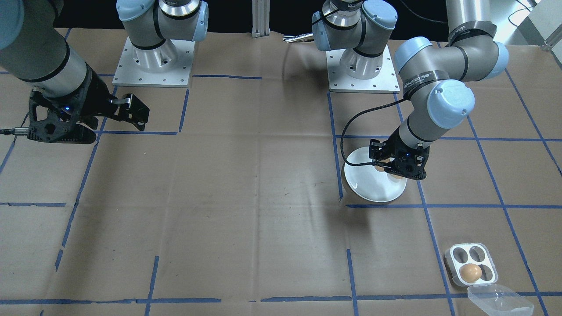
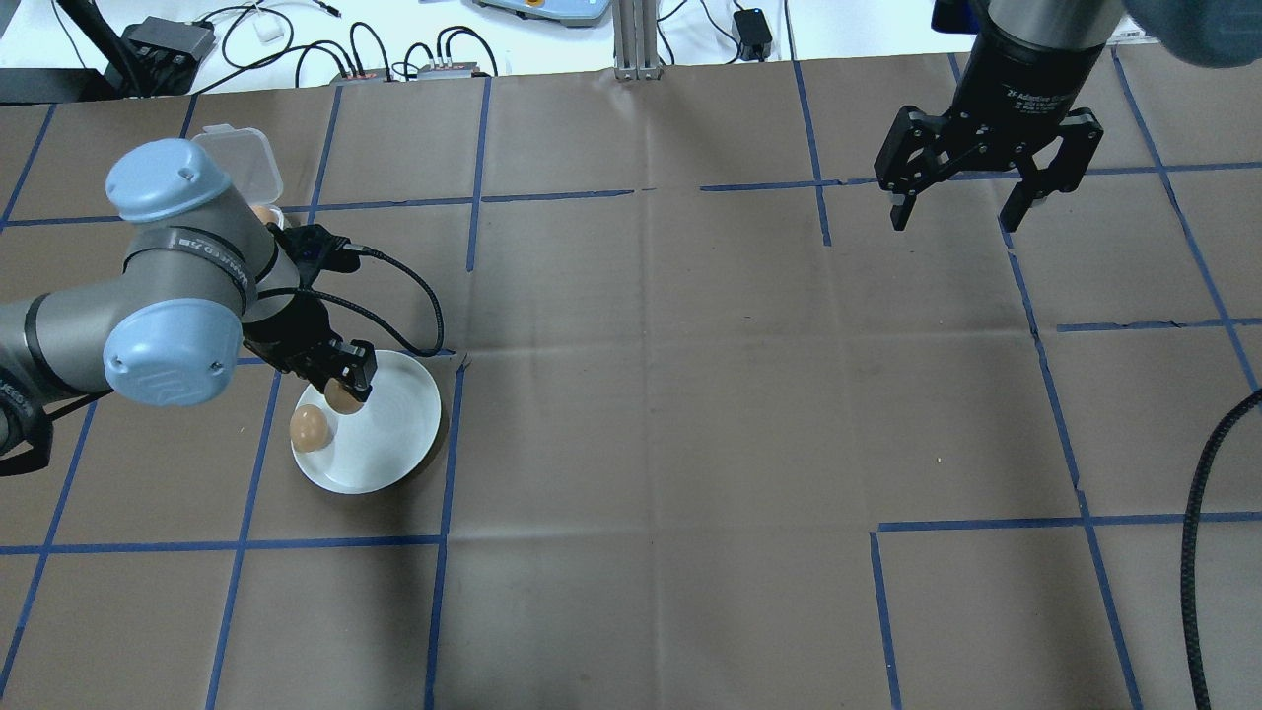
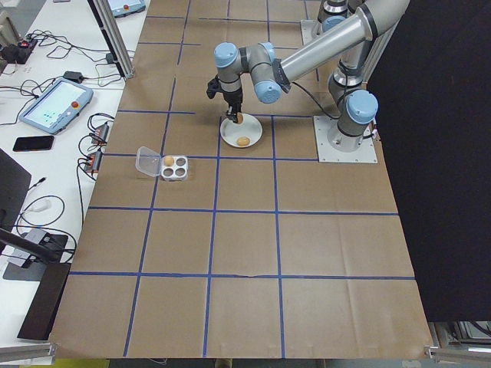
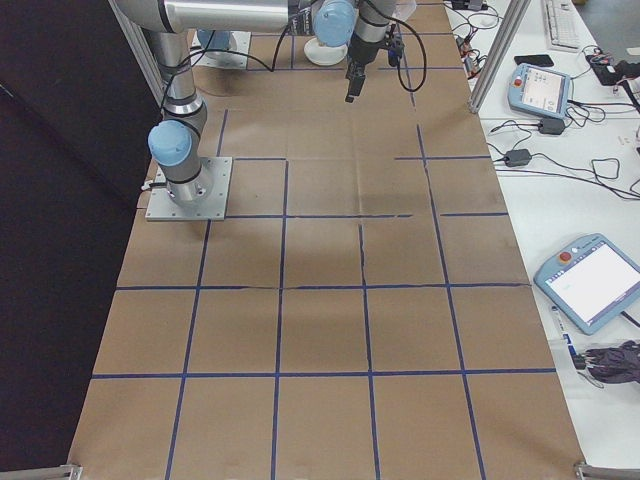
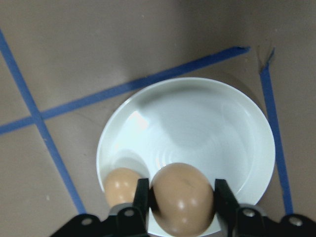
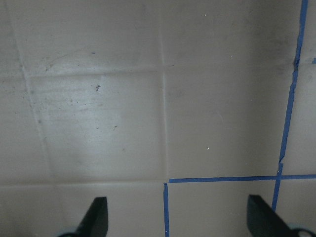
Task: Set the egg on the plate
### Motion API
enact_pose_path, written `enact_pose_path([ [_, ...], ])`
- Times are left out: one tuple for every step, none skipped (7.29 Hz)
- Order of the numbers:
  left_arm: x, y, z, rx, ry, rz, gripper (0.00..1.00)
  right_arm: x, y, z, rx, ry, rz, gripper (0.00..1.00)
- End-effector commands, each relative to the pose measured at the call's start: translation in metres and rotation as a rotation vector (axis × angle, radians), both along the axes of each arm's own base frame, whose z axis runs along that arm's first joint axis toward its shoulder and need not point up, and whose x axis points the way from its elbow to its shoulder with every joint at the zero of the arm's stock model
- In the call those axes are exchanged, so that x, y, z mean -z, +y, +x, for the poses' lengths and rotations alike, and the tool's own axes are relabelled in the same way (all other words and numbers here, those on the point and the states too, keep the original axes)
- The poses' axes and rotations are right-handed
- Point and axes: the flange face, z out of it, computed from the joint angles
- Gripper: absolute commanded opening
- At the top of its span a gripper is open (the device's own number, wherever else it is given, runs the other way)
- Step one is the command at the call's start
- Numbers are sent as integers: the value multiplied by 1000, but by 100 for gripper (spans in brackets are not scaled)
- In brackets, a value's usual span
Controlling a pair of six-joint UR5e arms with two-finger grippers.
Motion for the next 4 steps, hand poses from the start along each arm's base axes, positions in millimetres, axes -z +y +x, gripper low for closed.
enact_pose_path([
  [28,12,-3,-32,6,34,25,0,0,0,0,-1,-1,100],
  [37,7,-1,-32,2,18,26,0,0,0,0,1,0,100],
  [39,4,-1,-32,3,14,35,0,0,0,0,-1,-1,100],
  [36,2,0,-33,-2,-10,74,0,0,0,0,1,0,100],
])
